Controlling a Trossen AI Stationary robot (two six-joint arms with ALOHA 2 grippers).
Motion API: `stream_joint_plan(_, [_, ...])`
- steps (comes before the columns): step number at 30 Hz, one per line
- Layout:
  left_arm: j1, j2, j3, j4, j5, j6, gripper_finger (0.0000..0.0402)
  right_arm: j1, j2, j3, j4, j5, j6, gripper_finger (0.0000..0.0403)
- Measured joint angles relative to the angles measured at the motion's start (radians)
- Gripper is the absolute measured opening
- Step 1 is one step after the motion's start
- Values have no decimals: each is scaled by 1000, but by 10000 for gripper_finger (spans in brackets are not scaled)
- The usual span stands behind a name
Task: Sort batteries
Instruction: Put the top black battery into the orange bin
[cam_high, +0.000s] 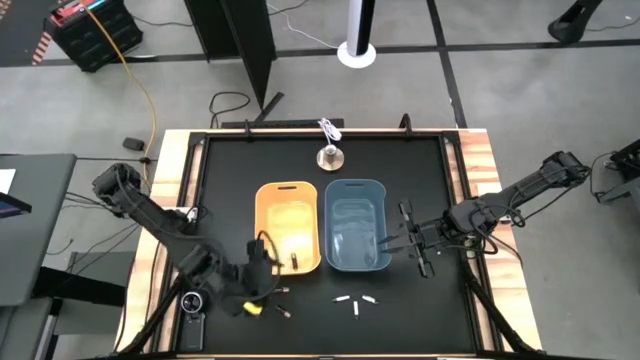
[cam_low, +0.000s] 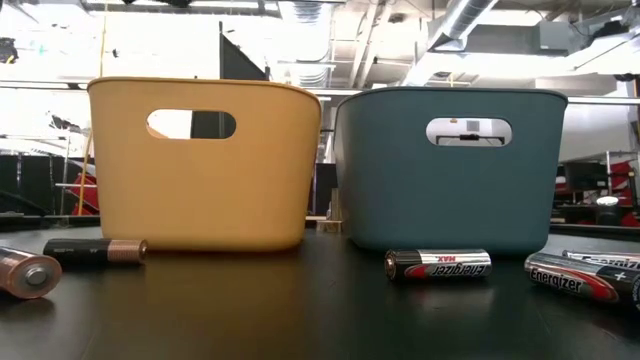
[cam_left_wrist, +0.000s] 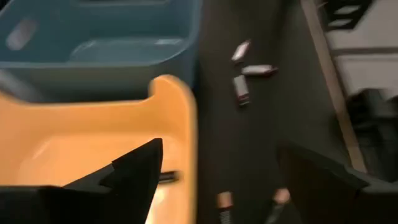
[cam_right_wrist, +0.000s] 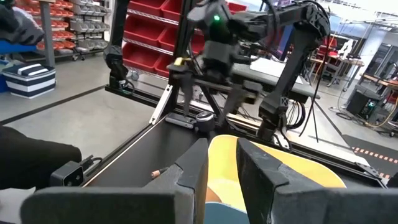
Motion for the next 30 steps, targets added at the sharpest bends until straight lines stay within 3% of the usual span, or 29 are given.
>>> stream_joint_plan(7, [-108,97,0,61,2,-102,251,-1,0,0,-2,0,0,103])
stream_joint_plan(12, [-124,208,0,86,3,-207,226,-2,0,0,-1,0,0,103])
stream_joint_plan(22, [-112,355,0,68,6,-338,214,-2,0,0,0,0,0,103])
stream_joint_plan(30, [-91,381,-1,-21,5,-435,213,-2,0,0,2,0,1,103])
